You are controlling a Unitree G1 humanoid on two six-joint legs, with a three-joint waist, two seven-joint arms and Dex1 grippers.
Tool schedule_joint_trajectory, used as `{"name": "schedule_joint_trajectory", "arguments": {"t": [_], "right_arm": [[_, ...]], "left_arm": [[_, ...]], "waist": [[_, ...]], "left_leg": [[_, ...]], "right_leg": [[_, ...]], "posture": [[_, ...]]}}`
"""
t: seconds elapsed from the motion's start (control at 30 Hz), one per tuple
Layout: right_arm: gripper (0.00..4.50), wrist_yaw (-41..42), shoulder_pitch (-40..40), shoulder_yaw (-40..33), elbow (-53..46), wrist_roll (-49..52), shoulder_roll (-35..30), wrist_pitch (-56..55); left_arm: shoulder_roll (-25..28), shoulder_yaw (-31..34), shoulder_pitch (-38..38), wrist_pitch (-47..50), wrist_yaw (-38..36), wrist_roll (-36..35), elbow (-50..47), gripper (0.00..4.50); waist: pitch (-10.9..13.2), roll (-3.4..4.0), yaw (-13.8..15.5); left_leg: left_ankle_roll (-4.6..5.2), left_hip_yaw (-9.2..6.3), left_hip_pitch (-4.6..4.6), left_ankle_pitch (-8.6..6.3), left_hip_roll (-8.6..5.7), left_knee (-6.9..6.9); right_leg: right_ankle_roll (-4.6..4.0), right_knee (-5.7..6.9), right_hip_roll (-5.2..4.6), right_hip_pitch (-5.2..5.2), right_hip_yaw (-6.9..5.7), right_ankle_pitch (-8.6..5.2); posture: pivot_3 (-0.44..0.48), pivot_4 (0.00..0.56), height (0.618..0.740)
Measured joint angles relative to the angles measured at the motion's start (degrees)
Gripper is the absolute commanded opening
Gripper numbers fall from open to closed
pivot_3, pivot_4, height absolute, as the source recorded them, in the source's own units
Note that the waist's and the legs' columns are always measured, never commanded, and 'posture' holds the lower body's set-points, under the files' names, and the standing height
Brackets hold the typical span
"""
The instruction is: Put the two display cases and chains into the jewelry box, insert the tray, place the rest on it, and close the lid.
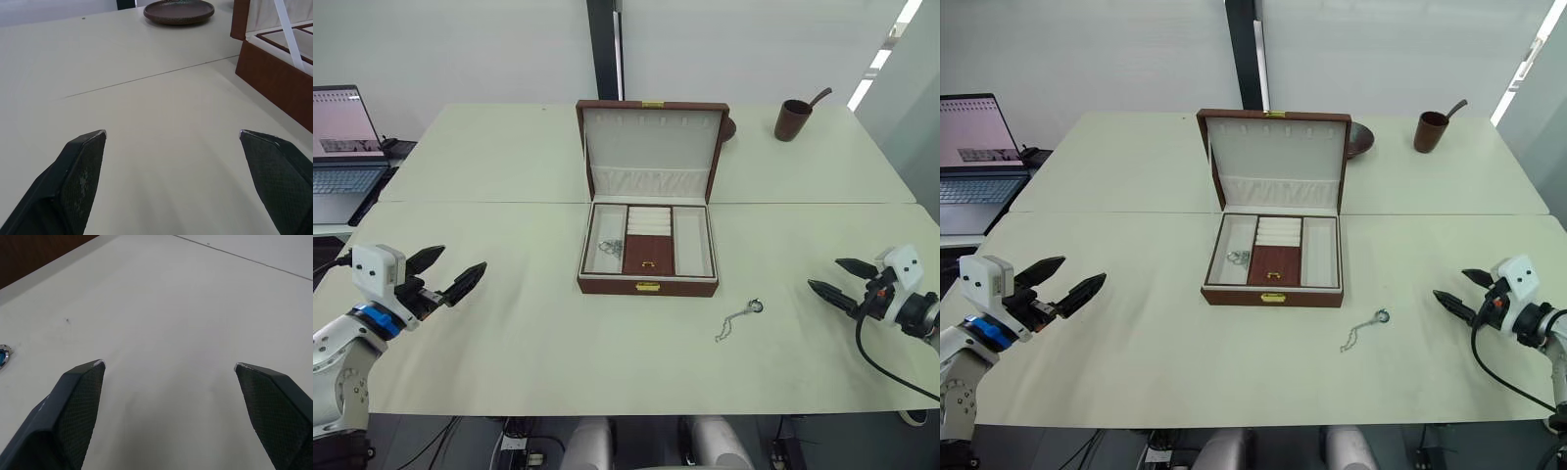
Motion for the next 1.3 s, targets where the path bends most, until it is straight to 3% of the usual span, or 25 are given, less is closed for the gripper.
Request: {"name": "schedule_joint_trajectory", "arguments": {"t": [1.07,1.3], "right_arm": [[4.49,-1.5,1.6,0.0,-2.9,0.7,0.4,1.2],[4.49,-3.0,4.0,-0.9,-8.4,3.1,1.2,4.0]], "left_arm": [[0.5,4.4,2.7,-1.6,-2.6,0.5,4.4,4.50],[0.5,5.2,5.8,-1.7,-4.9,0.5,4.3,4.50]], "waist": [[0.0,0.00,0.1],[0.0,-0.01,0.1]], "left_leg": [[0.00,-0.02,0.01,0.00,0.03,0.01],[0.00,-0.05,0.03,0.00,0.06,0.01]], "right_leg": [[0.01,0.01,-0.02,0.03,-0.01,0.01],[0.01,0.02,-0.02,0.05,-0.02,0.01]], "posture": [[0.000,0.150,0.740],[0.000,0.150,0.740]]}}
